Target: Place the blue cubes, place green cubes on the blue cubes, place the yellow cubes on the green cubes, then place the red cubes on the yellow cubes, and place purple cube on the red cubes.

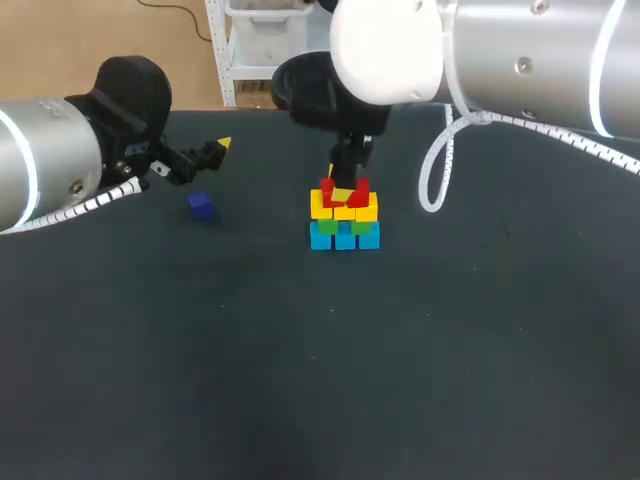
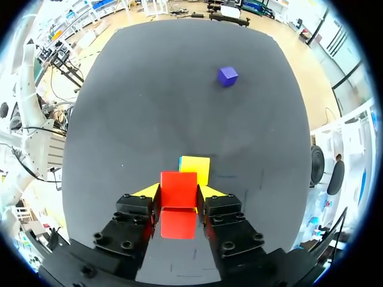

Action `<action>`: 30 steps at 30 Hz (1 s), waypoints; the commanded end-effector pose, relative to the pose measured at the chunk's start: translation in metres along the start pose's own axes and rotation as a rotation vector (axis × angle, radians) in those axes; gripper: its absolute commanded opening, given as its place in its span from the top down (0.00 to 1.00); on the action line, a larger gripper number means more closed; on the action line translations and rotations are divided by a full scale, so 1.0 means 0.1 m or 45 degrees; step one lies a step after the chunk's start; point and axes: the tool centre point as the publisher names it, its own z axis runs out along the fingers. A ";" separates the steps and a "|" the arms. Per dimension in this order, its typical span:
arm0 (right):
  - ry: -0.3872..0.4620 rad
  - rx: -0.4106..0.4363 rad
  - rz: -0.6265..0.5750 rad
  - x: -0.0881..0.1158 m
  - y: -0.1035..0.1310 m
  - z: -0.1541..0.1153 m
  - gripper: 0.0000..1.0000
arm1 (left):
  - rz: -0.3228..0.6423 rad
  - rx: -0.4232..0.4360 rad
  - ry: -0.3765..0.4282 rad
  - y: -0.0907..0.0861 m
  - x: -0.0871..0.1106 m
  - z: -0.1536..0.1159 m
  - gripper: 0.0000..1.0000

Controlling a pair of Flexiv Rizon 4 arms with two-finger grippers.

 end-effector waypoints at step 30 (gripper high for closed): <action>-0.035 0.016 -0.044 -0.17 -0.13 0.01 0.07 | -0.001 -0.007 -0.004 -0.01 0.00 0.02 0.00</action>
